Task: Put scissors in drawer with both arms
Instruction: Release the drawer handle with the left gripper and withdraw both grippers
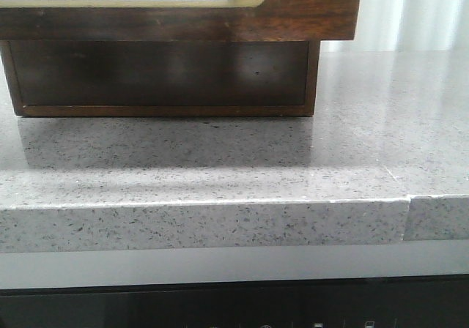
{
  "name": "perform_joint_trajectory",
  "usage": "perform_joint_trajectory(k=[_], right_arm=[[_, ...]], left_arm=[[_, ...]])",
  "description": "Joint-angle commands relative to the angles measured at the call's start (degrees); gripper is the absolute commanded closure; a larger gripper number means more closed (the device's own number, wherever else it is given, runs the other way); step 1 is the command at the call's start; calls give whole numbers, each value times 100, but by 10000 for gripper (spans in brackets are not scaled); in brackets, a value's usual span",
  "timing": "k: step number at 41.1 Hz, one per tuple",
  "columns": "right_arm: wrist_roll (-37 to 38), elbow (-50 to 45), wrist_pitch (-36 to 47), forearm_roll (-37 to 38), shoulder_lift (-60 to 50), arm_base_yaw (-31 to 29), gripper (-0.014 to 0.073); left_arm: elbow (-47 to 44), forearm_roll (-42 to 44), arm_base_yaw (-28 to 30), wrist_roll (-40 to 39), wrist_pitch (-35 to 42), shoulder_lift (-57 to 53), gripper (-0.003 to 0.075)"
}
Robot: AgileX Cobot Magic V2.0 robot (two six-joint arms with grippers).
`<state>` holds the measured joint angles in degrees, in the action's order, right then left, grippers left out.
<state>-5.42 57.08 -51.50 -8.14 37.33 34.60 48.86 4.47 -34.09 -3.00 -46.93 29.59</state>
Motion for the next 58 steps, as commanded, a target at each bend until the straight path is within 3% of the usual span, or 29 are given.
perform_joint_trajectory(k=[1, 31, 41, 58], right_arm=[[-18, 129, 407, 21, -10, -23, 662], [-18, 129, 407, 21, -10, -23, 662], [-18, 129, 407, 21, -10, -23, 662], [-18, 129, 407, 21, -10, -23, 662]], left_arm=[[205, -7, -44, -55, 479, 37, 741], [174, -18, 124, -55, 479, -33, 741], [-442, 6, 1043, -55, 606, -517, 741], [-2993, -357, 2976, -55, 3088, -2142, 741]])
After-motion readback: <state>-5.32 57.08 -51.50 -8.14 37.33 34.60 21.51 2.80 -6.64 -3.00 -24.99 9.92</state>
